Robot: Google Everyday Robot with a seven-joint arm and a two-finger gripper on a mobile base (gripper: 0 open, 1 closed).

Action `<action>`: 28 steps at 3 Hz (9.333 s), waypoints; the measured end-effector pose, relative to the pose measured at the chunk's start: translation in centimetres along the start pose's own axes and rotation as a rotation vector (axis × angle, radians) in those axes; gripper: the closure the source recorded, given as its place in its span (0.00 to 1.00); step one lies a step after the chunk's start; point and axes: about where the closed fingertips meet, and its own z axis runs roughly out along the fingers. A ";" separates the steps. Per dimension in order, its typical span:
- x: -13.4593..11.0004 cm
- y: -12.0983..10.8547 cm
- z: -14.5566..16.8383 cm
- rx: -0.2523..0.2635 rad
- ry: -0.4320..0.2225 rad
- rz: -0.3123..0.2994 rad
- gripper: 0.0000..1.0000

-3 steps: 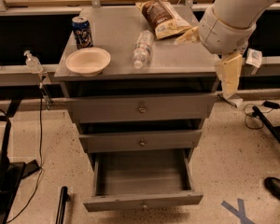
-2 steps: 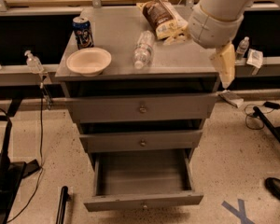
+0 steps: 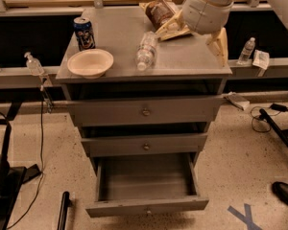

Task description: Place water bottle into bottom drawer

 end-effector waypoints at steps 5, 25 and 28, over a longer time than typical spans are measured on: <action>6.5 -4.7 4.0 0.029 0.408 -0.377 0.00; -8.3 7.8 10.3 0.261 -0.429 1.285 1.00; -10.1 9.6 11.3 0.486 -0.482 1.409 1.00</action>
Offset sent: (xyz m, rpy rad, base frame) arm 0.0169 0.0116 -0.0047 -0.3402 -0.2371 -0.0164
